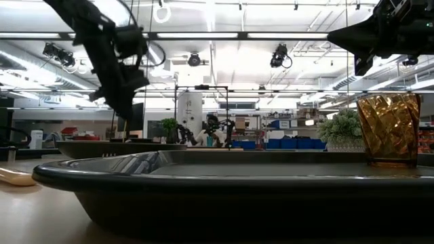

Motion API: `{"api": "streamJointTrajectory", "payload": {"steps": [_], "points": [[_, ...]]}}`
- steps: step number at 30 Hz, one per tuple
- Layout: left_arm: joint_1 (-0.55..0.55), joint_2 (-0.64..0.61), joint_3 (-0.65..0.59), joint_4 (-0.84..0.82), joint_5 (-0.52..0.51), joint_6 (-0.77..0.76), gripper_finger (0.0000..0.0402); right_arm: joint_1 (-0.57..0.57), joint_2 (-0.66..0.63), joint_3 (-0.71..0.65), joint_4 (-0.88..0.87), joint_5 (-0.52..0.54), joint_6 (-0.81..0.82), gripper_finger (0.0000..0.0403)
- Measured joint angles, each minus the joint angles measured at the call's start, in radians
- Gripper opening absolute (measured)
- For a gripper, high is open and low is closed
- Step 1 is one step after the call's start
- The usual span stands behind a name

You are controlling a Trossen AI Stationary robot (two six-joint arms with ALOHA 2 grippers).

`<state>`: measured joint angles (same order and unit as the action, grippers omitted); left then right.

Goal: Pick and place plate/cup/fork/spoon on tray
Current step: Put the black plate to the bottom left of the brown cup on the black serving tray

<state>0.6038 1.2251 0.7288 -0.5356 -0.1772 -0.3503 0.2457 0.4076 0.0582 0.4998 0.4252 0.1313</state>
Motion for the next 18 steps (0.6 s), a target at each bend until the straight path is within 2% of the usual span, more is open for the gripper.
{"api": "streamJointTrajectory", "payload": {"steps": [4,10,18], "points": [[0.110,0.029,0.003,0.007,0.084,0.028,0.0026,0.000,0.000,0.000,0.000,0.000,0.000,0.0027],[0.203,0.045,0.008,0.009,0.095,0.068,0.0071,0.000,0.000,0.000,0.000,0.000,0.000,0.0027],[0.290,0.056,0.009,0.004,0.174,0.108,0.0099,0.000,0.000,0.000,0.001,0.000,0.000,0.0027]]}}
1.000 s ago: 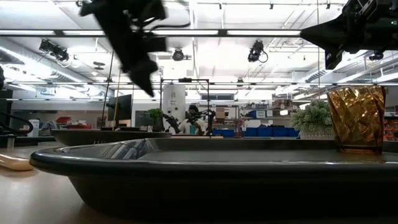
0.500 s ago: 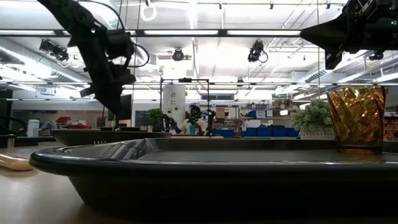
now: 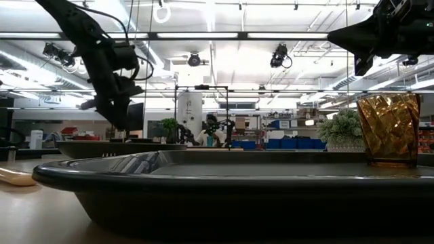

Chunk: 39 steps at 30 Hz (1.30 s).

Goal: Pick and place plate/cup/fork/spoon on tray
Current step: Put the black plate to the bottom left of the brown cup on the black serving tray

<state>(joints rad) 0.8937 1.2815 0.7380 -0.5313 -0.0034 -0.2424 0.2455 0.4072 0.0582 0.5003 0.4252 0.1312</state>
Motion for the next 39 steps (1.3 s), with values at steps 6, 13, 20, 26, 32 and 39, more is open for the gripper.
{"api": "streamJointTrajectory", "payload": {"steps": [6,13,20,26,32,39], "points": [[0.034,0.072,0.000,-0.052,0.050,-0.004,0.0103,0.000,0.000,0.000,0.000,0.000,0.000,0.0027],[0.027,0.140,0.000,-0.044,0.056,0.025,0.0103,0.000,0.000,0.000,0.000,0.000,0.000,0.0027],[0.027,0.152,0.001,-0.034,0.057,0.057,0.0103,0.000,0.000,0.000,0.000,0.000,0.000,0.0027],[0.028,0.147,0.026,-0.030,0.067,0.056,0.0103,0.000,0.000,0.000,0.000,0.000,0.000,0.0027],[0.028,0.146,0.037,-0.040,0.148,0.089,0.0103,0.000,0.000,0.000,0.000,0.000,0.000,0.0027],[0.026,0.161,0.037,-0.093,0.115,0.118,0.0103,0.000,0.000,0.000,0.000,0.000,0.000,0.0027]]}}
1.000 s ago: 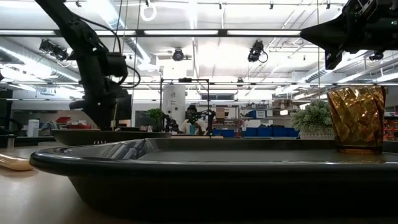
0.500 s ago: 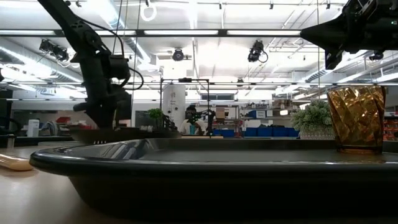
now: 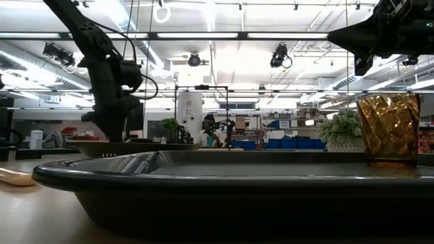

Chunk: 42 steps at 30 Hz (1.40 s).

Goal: Pick and place plate/cup/fork/spoon on tray
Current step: Put the black plate to the bottom left of the brown cup on the black serving tray

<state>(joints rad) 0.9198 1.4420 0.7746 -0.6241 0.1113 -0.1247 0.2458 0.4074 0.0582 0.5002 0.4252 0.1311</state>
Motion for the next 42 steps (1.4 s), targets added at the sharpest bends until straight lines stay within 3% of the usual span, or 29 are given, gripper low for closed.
{"api": "streamJointTrajectory", "payload": {"steps": [15,33,42], "points": [[-0.079,0.027,0.000,-0.014,-0.013,-0.010,0.0122,0.000,0.000,0.000,0.000,0.000,0.000,0.0027],[-0.112,0.100,0.004,-0.010,0.002,-0.070,0.0016,0.000,0.000,0.000,0.000,0.000,0.000,0.0027],[-0.113,0.102,0.121,-0.079,0.020,-0.093,0.0010,0.000,0.000,0.000,0.000,0.000,0.000,0.0027]]}}
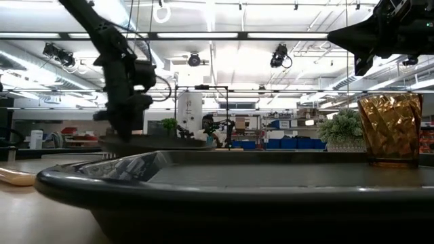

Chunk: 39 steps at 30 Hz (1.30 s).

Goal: Pick and place plate/cup/fork/spoon on tray
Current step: Put the black plate to the bottom left of the brown cup on the black serving tray

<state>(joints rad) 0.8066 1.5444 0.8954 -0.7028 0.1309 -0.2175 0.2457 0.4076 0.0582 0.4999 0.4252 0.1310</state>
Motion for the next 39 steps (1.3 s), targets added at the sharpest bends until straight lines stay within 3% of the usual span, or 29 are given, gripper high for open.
{"api": "streamJointTrajectory", "payload": {"steps": [11,25,33,39], "points": [[-0.057,0.000,0.217,-0.086,0.001,-0.035,0.0010,0.000,0.000,0.000,0.000,0.000,0.000,0.0027],[-0.299,0.013,0.244,-0.045,0.024,-0.171,0.0011,0.000,0.000,0.000,0.000,0.000,0.000,0.0027],[-0.524,0.142,0.254,0.177,0.076,-0.301,0.0011,0.000,0.000,0.000,0.000,0.000,0.000,0.0027],[-0.656,0.335,0.473,0.165,0.072,-0.284,0.0011,0.000,0.000,0.000,0.000,0.000,0.000,0.0027]]}}
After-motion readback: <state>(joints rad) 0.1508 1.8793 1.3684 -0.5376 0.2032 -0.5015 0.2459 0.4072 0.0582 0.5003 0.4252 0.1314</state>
